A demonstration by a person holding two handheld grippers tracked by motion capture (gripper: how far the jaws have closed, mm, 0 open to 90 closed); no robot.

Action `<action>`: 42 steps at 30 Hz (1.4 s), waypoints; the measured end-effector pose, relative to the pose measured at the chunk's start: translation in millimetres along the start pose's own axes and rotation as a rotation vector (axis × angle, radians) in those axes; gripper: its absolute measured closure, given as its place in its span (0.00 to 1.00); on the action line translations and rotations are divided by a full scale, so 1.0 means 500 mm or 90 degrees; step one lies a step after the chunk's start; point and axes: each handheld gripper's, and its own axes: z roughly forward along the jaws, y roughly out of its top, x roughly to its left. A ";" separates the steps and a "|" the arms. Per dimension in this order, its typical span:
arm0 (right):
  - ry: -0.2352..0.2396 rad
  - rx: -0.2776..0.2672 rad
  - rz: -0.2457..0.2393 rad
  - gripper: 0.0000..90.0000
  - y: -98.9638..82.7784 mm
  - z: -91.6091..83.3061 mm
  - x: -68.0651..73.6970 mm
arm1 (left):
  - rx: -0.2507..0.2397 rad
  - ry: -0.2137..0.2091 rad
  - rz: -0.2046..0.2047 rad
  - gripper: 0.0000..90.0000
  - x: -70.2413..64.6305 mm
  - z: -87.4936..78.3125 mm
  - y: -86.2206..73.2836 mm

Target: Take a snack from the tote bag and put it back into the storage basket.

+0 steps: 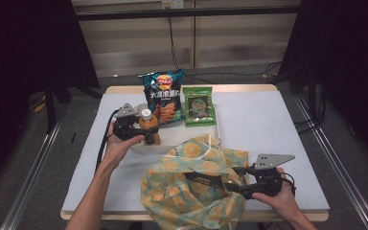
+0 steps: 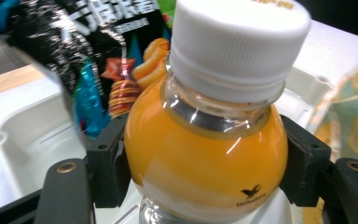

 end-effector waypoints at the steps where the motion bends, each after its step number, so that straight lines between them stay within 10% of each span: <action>1: 0.001 0.000 0.000 0.40 0.000 0.000 0.000 | -0.002 0.009 -0.006 0.34 0.000 0.000 0.000; 22: 0.000 0.000 -0.002 0.40 0.000 -0.001 0.002 | -0.018 0.116 -0.100 0.34 -0.025 0.015 0.006; 42: 0.000 -0.006 0.000 0.39 0.005 0.000 0.001 | -0.036 0.060 -0.126 0.22 -0.009 -0.004 -0.014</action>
